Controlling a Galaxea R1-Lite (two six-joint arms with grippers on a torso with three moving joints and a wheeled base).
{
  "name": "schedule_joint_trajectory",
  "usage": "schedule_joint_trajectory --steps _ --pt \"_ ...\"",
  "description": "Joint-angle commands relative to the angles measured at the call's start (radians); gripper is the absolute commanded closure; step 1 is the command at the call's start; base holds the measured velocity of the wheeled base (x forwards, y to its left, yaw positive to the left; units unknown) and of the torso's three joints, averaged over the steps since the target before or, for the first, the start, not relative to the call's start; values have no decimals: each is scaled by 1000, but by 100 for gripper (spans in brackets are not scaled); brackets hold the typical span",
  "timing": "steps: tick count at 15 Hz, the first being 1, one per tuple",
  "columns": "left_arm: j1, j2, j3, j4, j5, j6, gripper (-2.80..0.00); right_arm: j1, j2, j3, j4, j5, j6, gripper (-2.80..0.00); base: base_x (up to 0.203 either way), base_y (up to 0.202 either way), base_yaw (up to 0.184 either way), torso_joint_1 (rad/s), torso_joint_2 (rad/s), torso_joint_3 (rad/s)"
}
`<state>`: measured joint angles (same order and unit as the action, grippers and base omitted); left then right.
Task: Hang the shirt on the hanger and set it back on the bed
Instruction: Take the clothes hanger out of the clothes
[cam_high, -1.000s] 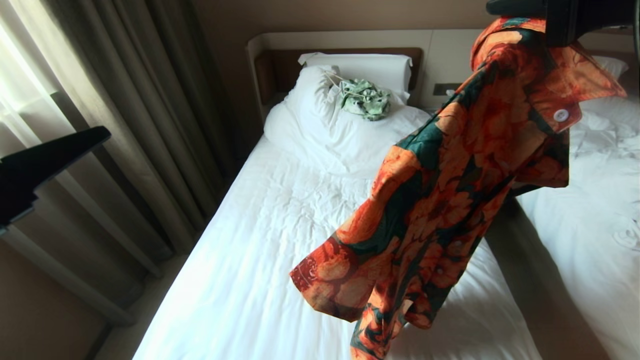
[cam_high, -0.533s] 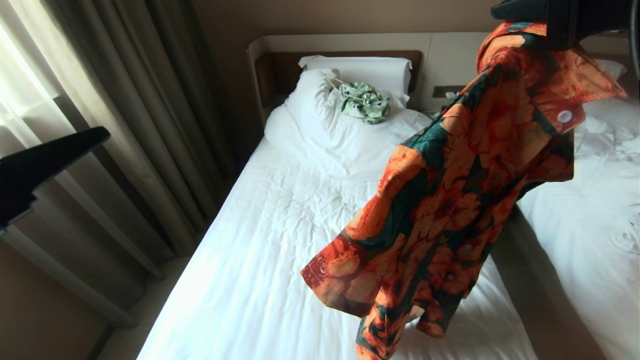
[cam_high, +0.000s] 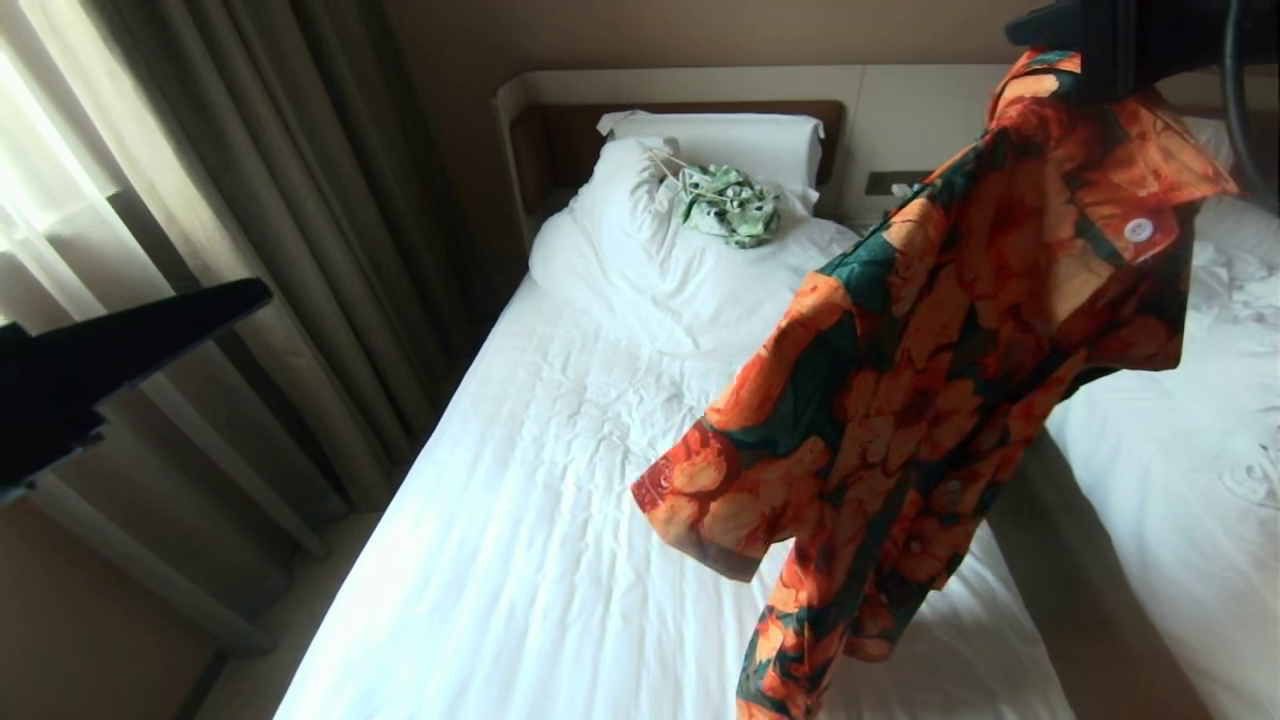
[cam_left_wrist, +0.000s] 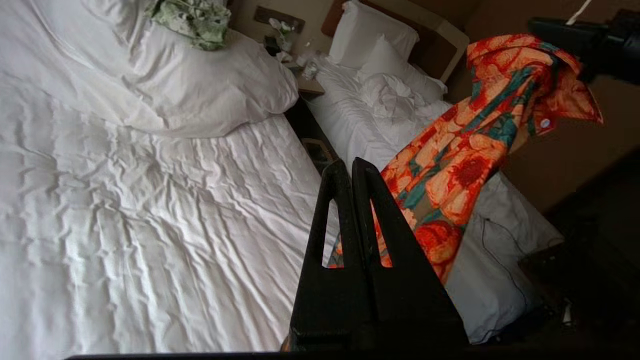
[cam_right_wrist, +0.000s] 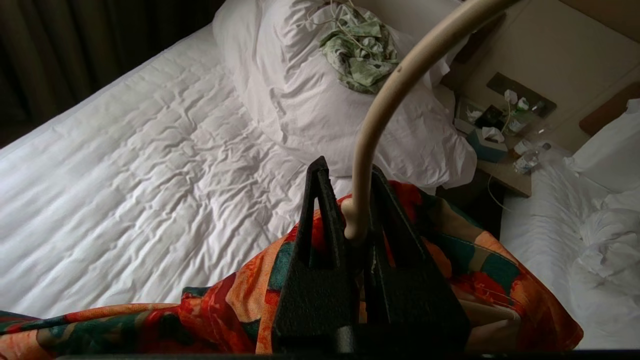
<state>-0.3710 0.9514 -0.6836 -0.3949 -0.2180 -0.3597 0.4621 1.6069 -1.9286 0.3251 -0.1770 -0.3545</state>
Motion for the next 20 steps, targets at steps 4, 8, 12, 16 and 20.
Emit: schedule_joint_trajectory --steps 4,8,12,16,20 --pt "-128 136 -22 3 57 66 0 3 74 -38 -80 -75 10 0 0 0 0 0 0 0" --pt "-155 200 -40 -4 57 116 0 1 151 -41 -211 -116 9 0 0 0 0 0 0 0" --pt "-157 290 -17 -138 52 155 -280 6 197 -44 -231 -116 9 0 0 0 0 0 0 0" --pt "-225 408 1 -164 59 160 -280 3 206 -44 -259 -116 9 0 0 0 0 0 0 0" --pt "-245 569 16 -370 58 163 -280 1 203 -44 -259 -114 11 0 0 0 0 0 0 0"
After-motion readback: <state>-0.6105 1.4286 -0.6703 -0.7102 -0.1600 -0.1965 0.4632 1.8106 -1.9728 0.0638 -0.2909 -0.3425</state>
